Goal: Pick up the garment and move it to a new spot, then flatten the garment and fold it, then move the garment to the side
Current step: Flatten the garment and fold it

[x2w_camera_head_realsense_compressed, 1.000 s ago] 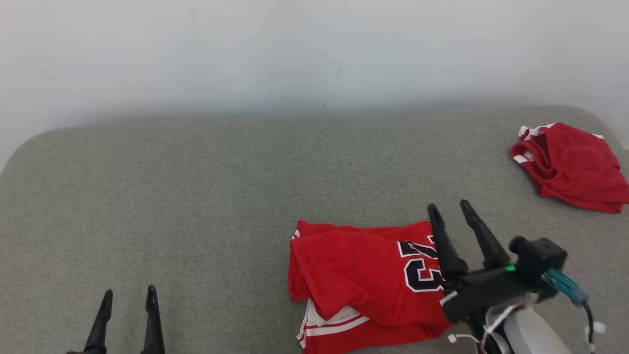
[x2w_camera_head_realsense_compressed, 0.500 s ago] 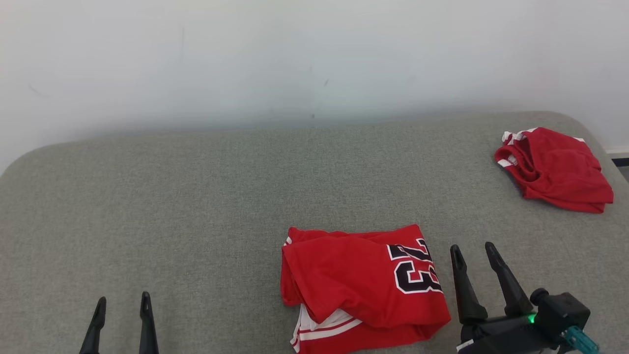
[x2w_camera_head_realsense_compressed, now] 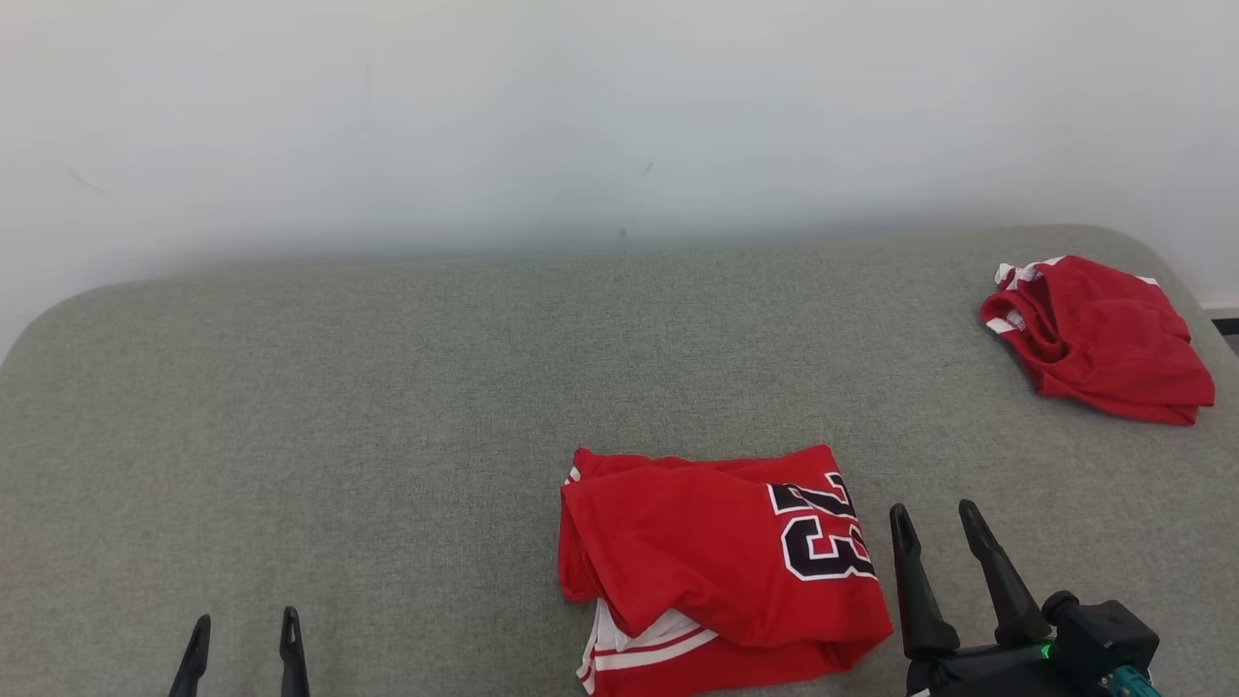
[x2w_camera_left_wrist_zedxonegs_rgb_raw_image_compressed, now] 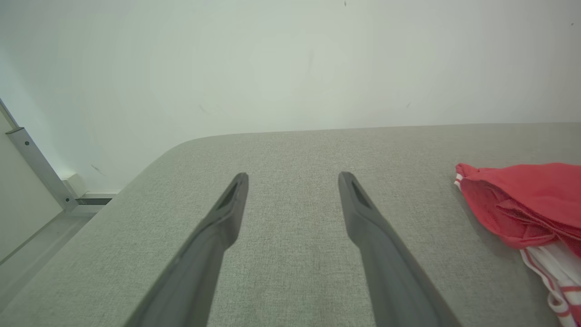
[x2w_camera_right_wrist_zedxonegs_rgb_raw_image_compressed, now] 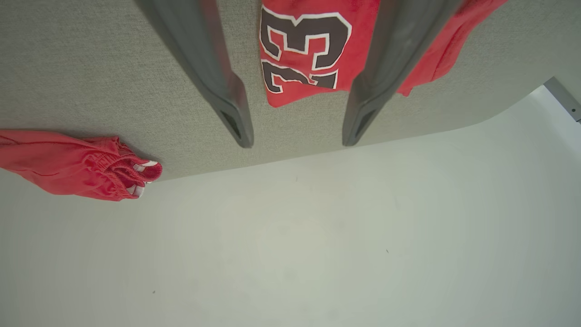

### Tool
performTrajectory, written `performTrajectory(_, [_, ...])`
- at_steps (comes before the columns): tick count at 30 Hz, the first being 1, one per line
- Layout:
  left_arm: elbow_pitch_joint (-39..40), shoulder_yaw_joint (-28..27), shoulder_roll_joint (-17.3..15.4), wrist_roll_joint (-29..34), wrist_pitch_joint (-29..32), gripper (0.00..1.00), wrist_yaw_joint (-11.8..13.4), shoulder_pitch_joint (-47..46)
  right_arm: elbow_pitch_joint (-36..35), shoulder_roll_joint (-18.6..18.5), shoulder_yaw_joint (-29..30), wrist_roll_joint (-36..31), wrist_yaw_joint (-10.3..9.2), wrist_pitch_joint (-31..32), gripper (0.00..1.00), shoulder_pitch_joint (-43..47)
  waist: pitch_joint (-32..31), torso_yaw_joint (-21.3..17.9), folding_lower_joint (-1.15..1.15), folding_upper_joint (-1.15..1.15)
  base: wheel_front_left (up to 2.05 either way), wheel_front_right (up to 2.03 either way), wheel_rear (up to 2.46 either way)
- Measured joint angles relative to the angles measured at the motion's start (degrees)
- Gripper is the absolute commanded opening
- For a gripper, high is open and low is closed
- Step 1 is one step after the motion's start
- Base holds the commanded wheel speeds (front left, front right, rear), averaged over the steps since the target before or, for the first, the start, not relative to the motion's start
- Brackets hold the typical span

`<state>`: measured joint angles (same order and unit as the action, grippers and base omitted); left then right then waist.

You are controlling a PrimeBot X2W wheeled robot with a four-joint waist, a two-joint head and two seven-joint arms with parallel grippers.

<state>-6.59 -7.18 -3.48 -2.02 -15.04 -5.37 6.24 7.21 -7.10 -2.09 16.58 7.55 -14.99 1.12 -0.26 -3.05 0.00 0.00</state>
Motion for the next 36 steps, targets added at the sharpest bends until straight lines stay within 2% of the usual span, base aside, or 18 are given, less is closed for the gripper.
performTrajectory(6, [-0.3,1.9,0.0,-1.6,0.0,1.0,-0.7,0.4,0.6,0.3,-0.5,-0.5,0.0,0.0,1.0,-0.1,0.3,0.1,0.0,0.0,0.0,0.0,0.0])
performTrajectory(14, [-1.7,14.1,0.3,-3.0,0.0,1.0,-1.8,-1.1,0.7,0.2,-1.3,-0.5,0.0,0.0,1.0,-1.1,1.1,-0.8,0.0,0.0,0.0,0.0,0.0])
performTrajectory(25, [-9.8,31.0,-1.1,-6.9,0.0,1.0,-2.1,-5.6,0.6,0.3,-1.7,-0.5,0.0,0.0,1.0,-2.4,3.0,-3.8,0.0,0.0,0.0,0.0,0.0])
performTrajectory(36, [-12.9,32.8,-1.3,-9.0,0.0,1.0,-2.1,-9.8,0.6,0.3,-1.9,-0.5,0.0,0.0,1.0,-3.2,4.4,-7.5,0.0,0.0,0.0,0.0,0.0])
